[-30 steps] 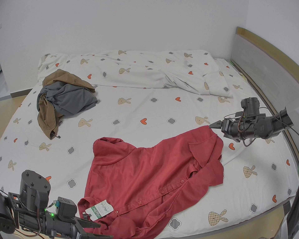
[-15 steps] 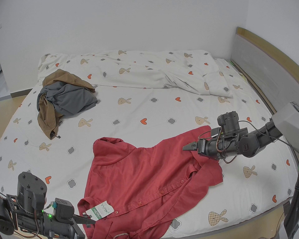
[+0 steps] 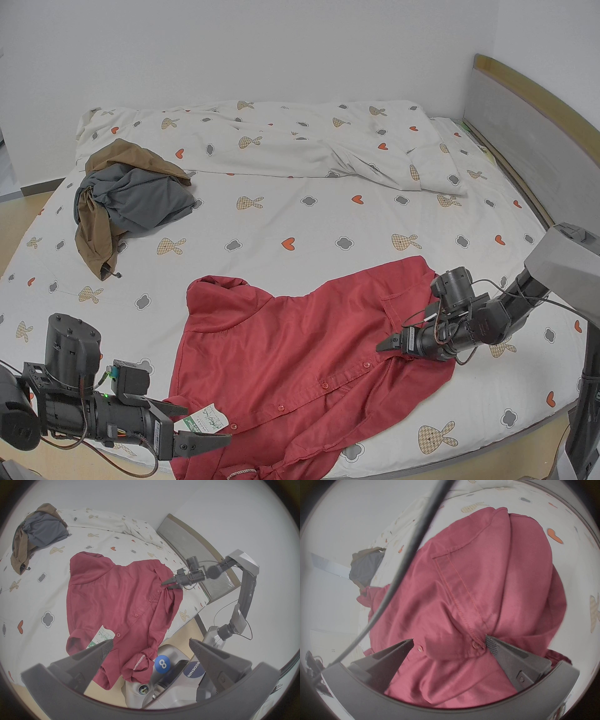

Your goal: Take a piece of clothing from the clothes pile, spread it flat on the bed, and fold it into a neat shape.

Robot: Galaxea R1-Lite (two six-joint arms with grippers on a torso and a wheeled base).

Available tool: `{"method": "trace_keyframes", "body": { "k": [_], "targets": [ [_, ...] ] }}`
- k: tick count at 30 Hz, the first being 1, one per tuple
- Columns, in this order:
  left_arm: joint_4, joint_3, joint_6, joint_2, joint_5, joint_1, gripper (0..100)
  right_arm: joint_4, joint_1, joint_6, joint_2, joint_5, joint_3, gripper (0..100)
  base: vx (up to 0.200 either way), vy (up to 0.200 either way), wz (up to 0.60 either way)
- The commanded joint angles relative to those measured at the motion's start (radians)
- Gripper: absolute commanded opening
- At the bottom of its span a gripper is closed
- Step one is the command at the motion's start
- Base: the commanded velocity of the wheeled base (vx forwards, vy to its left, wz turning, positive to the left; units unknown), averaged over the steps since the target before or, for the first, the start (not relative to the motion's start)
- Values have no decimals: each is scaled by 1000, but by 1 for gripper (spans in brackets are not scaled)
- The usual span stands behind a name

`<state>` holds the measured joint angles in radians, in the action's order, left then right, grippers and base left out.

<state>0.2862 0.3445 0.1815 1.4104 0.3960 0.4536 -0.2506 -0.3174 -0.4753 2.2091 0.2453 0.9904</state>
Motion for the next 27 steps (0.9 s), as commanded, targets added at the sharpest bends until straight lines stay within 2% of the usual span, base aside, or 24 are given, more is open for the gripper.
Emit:
{"method": "trace_keyframes", "body": {
  "k": [1,4,7,8,10,14,16,17,20,25,26,27],
  "targets": [
    [31,45,-2,101,24,-46,100,16,54,67,-146,-32,-165,100,0,0,0],
    [41,99,-2,160,24,-82,100,16,90,101,-243,-70,-248,100,0,0,0],
    [41,117,-4,179,24,-95,100,16,100,107,-267,-75,-265,100,0,0,0],
    [42,191,-5,266,24,-150,100,14,141,130,-367,-77,-323,100,0,0,0],
    [42,232,-10,312,24,-179,100,14,167,142,-414,-77,-343,100,0,0,0],
    [39,329,-116,424,38,-279,100,11,239,159,-506,-75,-363,100,0,0,0],
    [39,343,-137,446,47,-296,100,8,247,159,-519,-69,-363,100,0,0,0],
    [34,377,-157,492,75,-334,100,5,244,158,-531,-64,-354,100,0,0,0],
    [34,403,-155,539,98,-365,100,2,210,155,-514,-60,-320,100,0,0,0],
    [34,452,-155,624,101,-400,100,1,21,110,-332,-57,-173,100,0,0,0],
    [34,452,-155,624,101,-400,100,1,21,110,-332,-57,-173,100,0,0,0],
    [34,469,-155,650,101,-401,100,1,-52,76,-252,-60,-121,100,0,0,0]
  ]
}}
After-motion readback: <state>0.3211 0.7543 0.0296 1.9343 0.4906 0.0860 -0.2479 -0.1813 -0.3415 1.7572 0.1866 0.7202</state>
